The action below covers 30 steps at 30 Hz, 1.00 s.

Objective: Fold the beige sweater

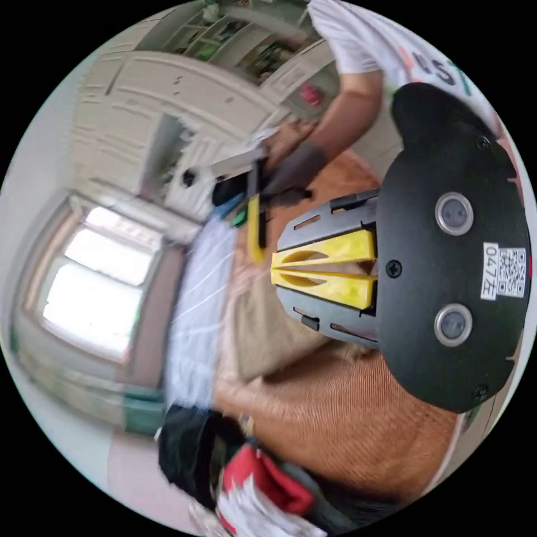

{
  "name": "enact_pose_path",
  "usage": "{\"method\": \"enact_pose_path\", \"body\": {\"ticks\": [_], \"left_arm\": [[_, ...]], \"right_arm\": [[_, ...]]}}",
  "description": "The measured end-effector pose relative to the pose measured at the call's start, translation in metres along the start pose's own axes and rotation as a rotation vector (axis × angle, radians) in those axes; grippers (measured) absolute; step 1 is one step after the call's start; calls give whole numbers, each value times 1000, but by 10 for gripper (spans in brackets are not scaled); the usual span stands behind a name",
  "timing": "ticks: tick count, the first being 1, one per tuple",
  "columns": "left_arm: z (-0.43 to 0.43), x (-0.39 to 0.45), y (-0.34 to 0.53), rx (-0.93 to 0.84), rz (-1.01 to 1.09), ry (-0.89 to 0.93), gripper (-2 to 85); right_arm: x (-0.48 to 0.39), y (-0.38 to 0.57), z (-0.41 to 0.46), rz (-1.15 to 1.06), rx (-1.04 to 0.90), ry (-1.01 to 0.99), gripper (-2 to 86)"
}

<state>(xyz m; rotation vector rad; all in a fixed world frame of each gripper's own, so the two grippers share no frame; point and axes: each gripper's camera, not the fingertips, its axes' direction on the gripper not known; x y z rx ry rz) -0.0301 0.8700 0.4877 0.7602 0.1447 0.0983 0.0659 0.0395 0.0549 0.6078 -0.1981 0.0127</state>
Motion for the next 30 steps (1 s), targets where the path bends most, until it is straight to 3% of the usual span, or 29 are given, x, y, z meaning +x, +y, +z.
{"method": "enact_pose_path", "body": {"ticks": [2, 3, 5, 10, 15, 18, 22, 25, 26, 28, 30], "left_arm": [[-34, -13, 12, 101, -85, -234, -10], [-39, -18, 17, 74, -117, -415, -10], [-29, -24, 20, -33, -111, -580, -10], [-1, -35, 28, -126, -115, -411, -10], [-9, -34, 21, -155, -90, -436, -10], [-20, -44, 20, -150, -134, -433, -10], [-28, -53, 14, -156, -162, -450, -10], [-35, -54, 6, -151, -157, -455, -10], [-36, -54, 2, -156, -150, -457, -10], [-38, -55, -4, -165, -142, -460, -10], [-41, -58, -14, -164, -139, -439, -10]], "right_arm": [[-43, 21, -6, -133, 31, -9, 69], [-73, 35, -9, -232, 61, -6, 71], [-112, 54, -7, -328, 92, 39, 78], [-193, 67, 9, -480, 43, 112, 78], [-253, 75, 45, -650, -82, 203, 65], [-272, 91, 56, -734, -60, 341, 30], [-275, 95, 52, -783, -59, 368, 11], [-216, 67, -7, -532, 90, 331, 4], [-172, 59, -42, -346, 163, 276, 3], [-100, 71, -91, -86, 271, 177, 2], [-32, 125, -136, 149, 376, 244, 2]]}}
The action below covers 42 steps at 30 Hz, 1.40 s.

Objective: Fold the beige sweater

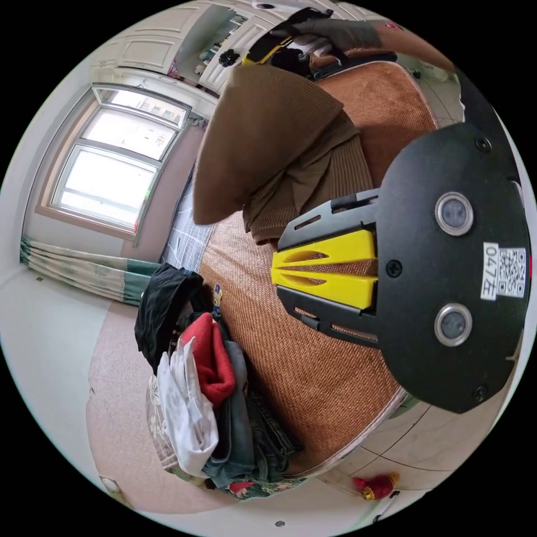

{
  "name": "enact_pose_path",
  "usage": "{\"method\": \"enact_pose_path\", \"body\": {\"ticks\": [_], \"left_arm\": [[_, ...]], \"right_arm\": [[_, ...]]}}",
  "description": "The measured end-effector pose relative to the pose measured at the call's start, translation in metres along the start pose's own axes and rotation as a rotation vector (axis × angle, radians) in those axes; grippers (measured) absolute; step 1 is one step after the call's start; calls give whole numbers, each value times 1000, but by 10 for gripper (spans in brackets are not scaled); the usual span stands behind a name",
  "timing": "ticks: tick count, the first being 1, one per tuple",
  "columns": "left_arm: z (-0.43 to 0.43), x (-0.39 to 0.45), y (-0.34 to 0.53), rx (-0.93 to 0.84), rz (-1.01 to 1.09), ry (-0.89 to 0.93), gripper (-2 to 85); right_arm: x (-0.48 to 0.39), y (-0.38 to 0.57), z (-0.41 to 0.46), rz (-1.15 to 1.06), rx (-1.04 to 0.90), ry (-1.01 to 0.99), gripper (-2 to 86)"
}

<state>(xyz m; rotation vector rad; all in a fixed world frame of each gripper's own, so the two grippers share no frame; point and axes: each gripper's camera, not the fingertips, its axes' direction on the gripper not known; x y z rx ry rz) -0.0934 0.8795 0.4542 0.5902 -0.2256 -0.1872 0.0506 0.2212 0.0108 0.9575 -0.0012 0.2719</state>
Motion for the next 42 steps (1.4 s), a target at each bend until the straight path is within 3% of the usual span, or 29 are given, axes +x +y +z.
{"method": "enact_pose_path", "body": {"ticks": [3, 6, 8, 11, 14, 16, 20, 23, 27, 35, 42], "left_arm": [[-3, 1, -14, -5, 25, 60, -10], [-4, 12, -31, -22, 86, 104, -10], [-4, 24, -42, -35, 148, 140, -9], [3, 49, -62, -122, 266, 201, -8], [13, 66, -79, -215, 298, 86, -5], [16, 65, -90, -249, 268, 43, 4], [20, 43, -114, -296, 185, 164, 74], [18, 27, -129, -274, 140, 186, 74], [25, 12, -148, -298, 101, 211, 66], [38, -17, -235, -234, -93, 289, 77], [141, -2, -299, -490, -338, 494, 99]], "right_arm": [[68, 64, -30, 165, -62, 212, 8], [120, 132, -34, 347, -211, 313, 31], [132, 164, -51, 398, -169, 314, 47], [125, 188, -64, 365, -137, 305, 44], [102, 184, -47, 215, -196, 213, 43], [81, 175, -28, 101, -249, 160, 46], [38, 168, 13, -119, -339, 205, 41], [49, 177, 9, -39, -258, 289, 24], [100, 202, -2, 183, -218, 192, 37], [117, 249, 14, 111, -307, 182, 25], [165, 274, 21, 223, -254, -32, -10]]}}
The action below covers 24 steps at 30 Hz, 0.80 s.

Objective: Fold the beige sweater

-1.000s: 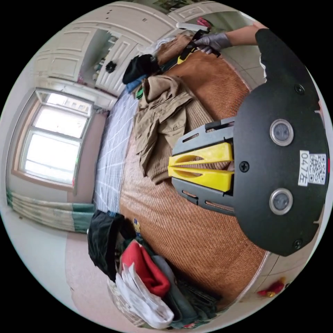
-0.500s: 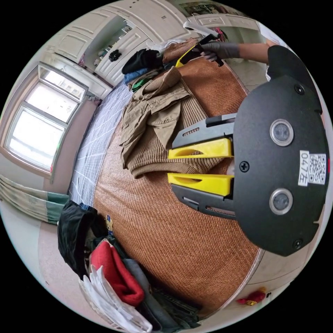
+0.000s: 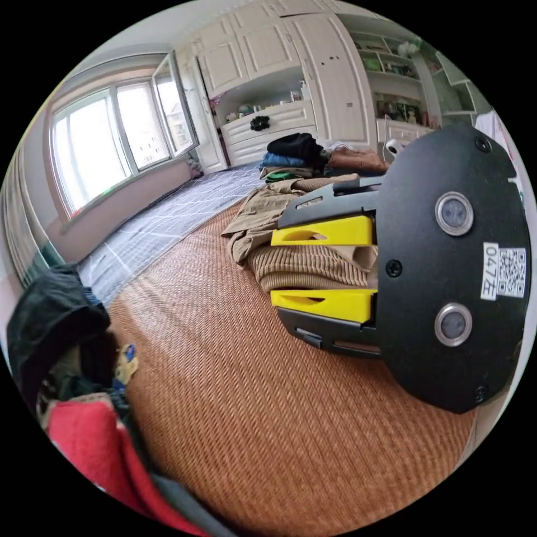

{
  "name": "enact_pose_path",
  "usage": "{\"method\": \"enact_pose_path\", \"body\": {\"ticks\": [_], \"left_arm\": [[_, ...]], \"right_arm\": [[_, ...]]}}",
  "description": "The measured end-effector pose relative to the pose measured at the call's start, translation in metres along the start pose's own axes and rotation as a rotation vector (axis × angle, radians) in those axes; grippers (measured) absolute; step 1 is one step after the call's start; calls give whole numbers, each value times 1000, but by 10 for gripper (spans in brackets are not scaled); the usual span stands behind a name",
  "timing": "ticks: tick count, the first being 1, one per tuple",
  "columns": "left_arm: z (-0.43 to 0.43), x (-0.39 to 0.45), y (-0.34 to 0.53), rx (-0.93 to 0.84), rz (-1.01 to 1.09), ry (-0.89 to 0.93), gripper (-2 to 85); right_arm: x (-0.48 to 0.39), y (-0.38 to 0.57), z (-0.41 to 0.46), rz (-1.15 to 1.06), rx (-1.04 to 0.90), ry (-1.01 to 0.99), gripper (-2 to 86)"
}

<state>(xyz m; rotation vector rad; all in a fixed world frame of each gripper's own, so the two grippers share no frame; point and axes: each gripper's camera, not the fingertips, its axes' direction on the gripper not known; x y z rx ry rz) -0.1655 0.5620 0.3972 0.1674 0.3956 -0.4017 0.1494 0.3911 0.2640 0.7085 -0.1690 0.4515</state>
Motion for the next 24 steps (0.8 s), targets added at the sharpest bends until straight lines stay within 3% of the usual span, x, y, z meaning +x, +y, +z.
{"method": "enact_pose_path", "body": {"ticks": [2, 4, 5, 6, 9, 12, 14, 16, 19, 21, 24], "left_arm": [[6, 26, -2, 26, 34, -38, 75], [3, 80, 13, 98, 212, -55, 48], [4, 134, 36, 125, 428, -111, 39], [15, 189, 69, 98, 678, -203, 36], [62, 279, 176, -85, 1143, -403, 38], [85, 308, 273, -238, 1371, -402, 56], [80, 315, 306, -292, 1407, -349, 64], [65, 318, 319, -231, 1384, -377, 74], [31, 308, 310, -4, 1218, -508, 77], [11, 287, 303, 135, 1060, -544, 77], [21, 262, 303, 156, 966, -590, 87]], "right_arm": [[15, -2, 8, 43, -31, -55, -8], [26, -4, 16, 69, -54, -103, -7], [31, -5, 19, 82, -59, -121, -7], [35, -5, 21, 91, -57, -135, -7], [45, -5, 25, 116, -49, -172, -7], [54, -5, 28, 147, -38, -217, -7], [57, -5, 28, 159, -23, -234, -7], [57, -6, 28, 156, -6, -244, -5], [39, -9, 18, 99, 46, -192, 12], [0, -14, 0, -22, 126, -66, 31], [-53, -37, -6, -208, 175, 28, 40]]}}
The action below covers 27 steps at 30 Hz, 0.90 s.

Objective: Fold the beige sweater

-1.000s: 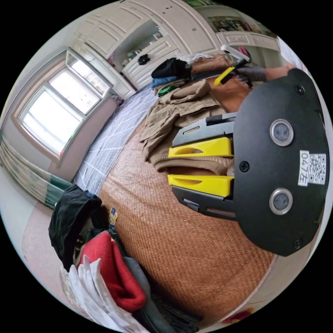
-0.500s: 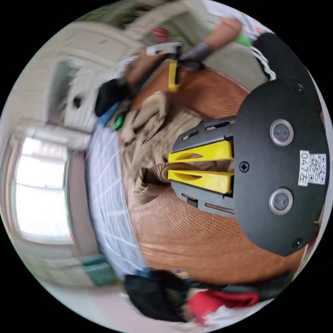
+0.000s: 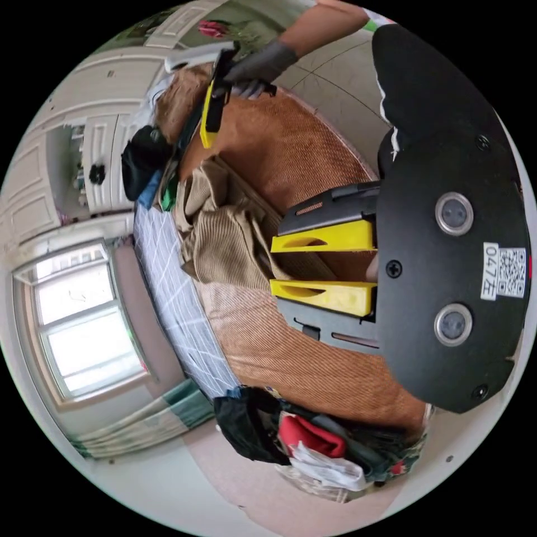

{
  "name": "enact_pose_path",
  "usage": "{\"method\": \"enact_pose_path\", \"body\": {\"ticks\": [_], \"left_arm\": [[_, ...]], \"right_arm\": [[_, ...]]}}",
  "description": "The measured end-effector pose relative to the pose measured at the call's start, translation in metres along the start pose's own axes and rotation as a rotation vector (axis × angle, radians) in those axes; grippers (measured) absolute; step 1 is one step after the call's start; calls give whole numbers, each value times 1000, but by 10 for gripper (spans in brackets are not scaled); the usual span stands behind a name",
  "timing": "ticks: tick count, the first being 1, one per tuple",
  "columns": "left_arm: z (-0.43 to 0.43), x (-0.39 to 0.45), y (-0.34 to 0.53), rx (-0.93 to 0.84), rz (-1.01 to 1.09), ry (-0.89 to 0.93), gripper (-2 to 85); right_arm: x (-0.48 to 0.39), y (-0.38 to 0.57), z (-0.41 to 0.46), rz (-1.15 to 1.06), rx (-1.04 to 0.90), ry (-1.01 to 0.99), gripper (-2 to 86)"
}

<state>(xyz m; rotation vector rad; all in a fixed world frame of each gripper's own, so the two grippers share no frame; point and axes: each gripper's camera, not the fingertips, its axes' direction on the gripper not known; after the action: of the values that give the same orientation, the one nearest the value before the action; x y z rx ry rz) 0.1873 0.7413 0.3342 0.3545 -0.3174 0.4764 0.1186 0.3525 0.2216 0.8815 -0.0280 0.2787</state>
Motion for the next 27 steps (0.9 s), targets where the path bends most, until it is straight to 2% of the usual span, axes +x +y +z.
{"method": "enact_pose_path", "body": {"ticks": [5, 9, 11, 13, 14, 16, 18, 20, 21, 23, 25, 27], "left_arm": [[24, -10, 8, -50, -89, -109, 139], [48, -22, 26, -79, -144, -10, 152], [69, -21, 39, -127, -148, 18, 144], [81, -22, 53, -136, -160, 6, 131], [82, -27, 63, -114, -197, 30, 119], [82, -39, 77, -76, -264, 57, 96], [94, -50, 96, -59, -324, 120, 86], [106, -57, 109, -64, -359, 151, 87], [114, -61, 117, -62, -377, 169, 87], [125, -66, 127, -63, -395, 189, 87], [136, -68, 135, -72, -404, 188, 86], [148, -70, 149, -76, -405, 179, 82]], "right_arm": [[-42, -57, 52, -310, -175, 115, 46], [-46, -82, 100, -501, -424, 93, 28], [-41, -93, 105, -537, -470, 71, 11], [-24, -112, 93, -490, -439, 66, 4], [0, -129, 71, -392, -367, 126, 1], [60, -147, 18, -109, -177, 187, 0], [149, -127, -52, 315, 43, 267, 6], [180, -102, -80, 446, 62, 428, 41], [182, -89, -93, 467, 102, 460, 95], [166, -85, -92, 395, 95, 440, 123], [132, -92, -66, 204, 25, 366, 108], [84, -106, -7, -41, -127, 166, 87]]}}
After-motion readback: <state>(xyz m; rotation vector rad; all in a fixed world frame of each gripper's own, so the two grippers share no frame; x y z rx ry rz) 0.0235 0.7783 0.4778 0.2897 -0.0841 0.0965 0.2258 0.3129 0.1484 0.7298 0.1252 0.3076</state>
